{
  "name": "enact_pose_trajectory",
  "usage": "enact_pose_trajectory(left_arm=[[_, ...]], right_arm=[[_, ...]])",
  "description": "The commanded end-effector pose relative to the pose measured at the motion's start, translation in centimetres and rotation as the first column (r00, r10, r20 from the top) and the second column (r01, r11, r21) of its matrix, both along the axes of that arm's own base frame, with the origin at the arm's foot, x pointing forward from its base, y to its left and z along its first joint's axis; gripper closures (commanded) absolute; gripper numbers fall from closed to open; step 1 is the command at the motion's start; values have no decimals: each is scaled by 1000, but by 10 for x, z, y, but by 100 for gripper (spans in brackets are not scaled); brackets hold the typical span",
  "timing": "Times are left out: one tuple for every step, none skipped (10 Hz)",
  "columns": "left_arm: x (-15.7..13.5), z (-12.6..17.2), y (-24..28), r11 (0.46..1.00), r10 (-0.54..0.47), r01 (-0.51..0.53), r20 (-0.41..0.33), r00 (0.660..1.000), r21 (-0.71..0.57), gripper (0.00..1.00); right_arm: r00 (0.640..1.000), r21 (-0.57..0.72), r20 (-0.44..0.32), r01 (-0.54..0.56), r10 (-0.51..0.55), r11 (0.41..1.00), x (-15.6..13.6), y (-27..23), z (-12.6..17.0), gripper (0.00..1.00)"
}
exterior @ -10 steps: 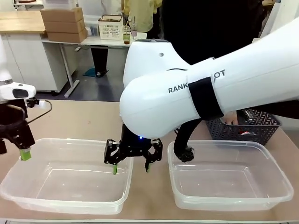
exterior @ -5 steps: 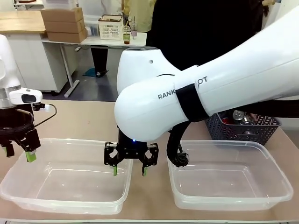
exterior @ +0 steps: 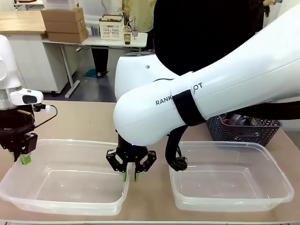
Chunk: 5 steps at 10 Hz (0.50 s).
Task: Sort the waste into each basket.
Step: Pick up the Organizing box on the left side of the table and lift it.
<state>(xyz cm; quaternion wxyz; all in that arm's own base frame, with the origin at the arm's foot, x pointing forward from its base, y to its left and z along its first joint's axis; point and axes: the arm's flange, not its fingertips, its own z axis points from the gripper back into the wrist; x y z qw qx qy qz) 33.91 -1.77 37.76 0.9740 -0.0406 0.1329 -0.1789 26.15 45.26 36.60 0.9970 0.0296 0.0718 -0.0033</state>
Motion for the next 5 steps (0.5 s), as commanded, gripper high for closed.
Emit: enact_pose_trajectory(left_arm=[[-44,-29,4,1000,1,-1,13,1000,4,100],[-44,-29,3,1000,0,0,11,1000,2,100],[-44,-30,4,1000,4,-4,7,1000,2,100],[-44,-31,4,1000,4,-4,8,1000,2,100],[-45,-29,4,1000,5,-5,15,1000,1,100]], right_arm=[[1000,-31,1,17,-17,999,1,8,3,100],[1000,-40,-5,16,-16,999,2,8,2,100],[1000,-43,-9,16,-17,999,2,7,2,100],[1000,-42,-9,18,-18,999,2,7,2,100],[1000,-38,-9,17,-18,999,1,6,3,100]])
